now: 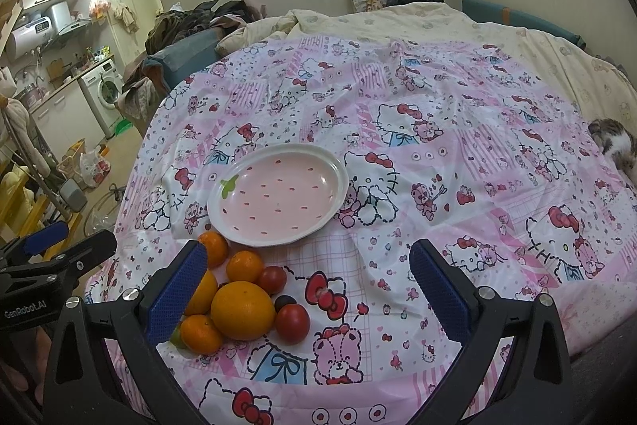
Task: Organize fruits
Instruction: 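Grasp a red tomato with the right gripper while the left gripper approaches a large orange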
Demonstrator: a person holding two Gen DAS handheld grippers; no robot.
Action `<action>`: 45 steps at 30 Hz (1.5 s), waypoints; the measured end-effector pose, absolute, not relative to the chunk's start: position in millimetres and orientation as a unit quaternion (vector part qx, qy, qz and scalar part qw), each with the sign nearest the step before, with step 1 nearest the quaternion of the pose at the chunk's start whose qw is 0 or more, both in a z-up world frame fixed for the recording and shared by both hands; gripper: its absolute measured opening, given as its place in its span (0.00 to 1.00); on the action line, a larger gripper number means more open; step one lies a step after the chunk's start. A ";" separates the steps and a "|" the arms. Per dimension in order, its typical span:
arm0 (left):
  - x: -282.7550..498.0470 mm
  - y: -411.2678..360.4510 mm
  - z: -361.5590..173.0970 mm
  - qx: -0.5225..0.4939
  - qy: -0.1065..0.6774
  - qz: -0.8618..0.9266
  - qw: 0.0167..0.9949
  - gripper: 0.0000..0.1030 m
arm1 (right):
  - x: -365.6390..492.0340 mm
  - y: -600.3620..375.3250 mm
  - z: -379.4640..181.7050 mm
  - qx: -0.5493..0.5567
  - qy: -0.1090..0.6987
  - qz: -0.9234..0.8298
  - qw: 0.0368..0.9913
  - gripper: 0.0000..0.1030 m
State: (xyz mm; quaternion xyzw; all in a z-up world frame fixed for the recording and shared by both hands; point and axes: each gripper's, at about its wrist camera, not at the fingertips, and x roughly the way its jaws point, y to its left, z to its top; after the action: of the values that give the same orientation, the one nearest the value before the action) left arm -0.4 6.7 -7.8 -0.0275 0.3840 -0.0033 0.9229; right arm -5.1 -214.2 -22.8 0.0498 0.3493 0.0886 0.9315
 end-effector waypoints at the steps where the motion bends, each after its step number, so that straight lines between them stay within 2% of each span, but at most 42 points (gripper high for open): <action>1: -0.3 6.7 -7.8 -0.027 0.384 -0.003 0.923 1.00 | -5.4 -213.9 -23.3 0.050 0.350 0.088 0.931 1.00; 13: 1.3 8.7 -11.5 -0.022 0.392 0.005 0.920 1.00 | -0.5 -222.5 -28.3 0.059 0.371 0.083 0.923 1.00; 15: 5.8 12.5 -15.1 -0.018 0.402 0.021 0.915 1.00 | 8.3 -232.9 -31.0 0.065 0.393 0.069 0.914 1.00; 19: 11.6 25.0 -21.2 -0.047 0.427 0.036 0.902 1.00 | 44.4 -249.2 -50.8 0.056 0.495 0.093 0.862 0.98; 21: 12.2 27.6 -24.0 -0.052 0.439 0.036 0.896 1.00 | 55.9 -246.9 -59.1 0.021 0.527 0.113 0.842 0.85; 23: 12.8 29.7 -27.1 -0.055 0.450 0.036 0.890 1.00 | 61.0 -238.2 -70.9 -0.006 0.556 0.151 0.818 0.80; 26: 14.6 30.4 -28.0 -0.062 0.463 0.039 0.883 1.00 | 60.3 -215.2 -89.7 -0.046 0.596 0.223 0.770 0.65; 31: 17.3 30.1 -29.2 -0.068 0.474 0.038 0.877 1.00 | 52.4 -176.2 -113.3 -0.175 0.603 0.276 0.727 0.61; 33: 17.6 30.4 -29.7 -0.066 0.473 0.039 0.878 1.00 | 52.2 -168.1 -119.4 -0.199 0.604 0.289 0.716 0.51; 34: 18.0 31.0 -30.2 -0.066 0.474 0.040 0.877 1.00 | 53.0 -164.6 -121.9 -0.212 0.603 0.292 0.712 0.50; 40: 23.9 35.7 -37.3 -0.075 0.493 0.049 0.865 1.00 | 58.5 -152.0 -137.5 -0.237 0.603 0.305 0.698 0.43; 42: 25.2 35.2 -40.3 -0.073 0.501 0.049 0.861 1.00 | 60.8 -147.5 -141.7 -0.231 0.604 0.309 0.698 0.37; 45: 26.7 34.5 -43.5 -0.070 0.506 0.049 0.858 1.00 | 62.7 -142.4 -141.6 -0.237 0.597 0.314 0.699 0.36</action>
State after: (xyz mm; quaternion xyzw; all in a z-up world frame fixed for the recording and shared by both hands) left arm 26.7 34.5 -43.5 -0.0700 0.5063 0.0493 0.8581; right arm 62.7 -142.4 -141.6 -0.2369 0.5971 0.3143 0.6990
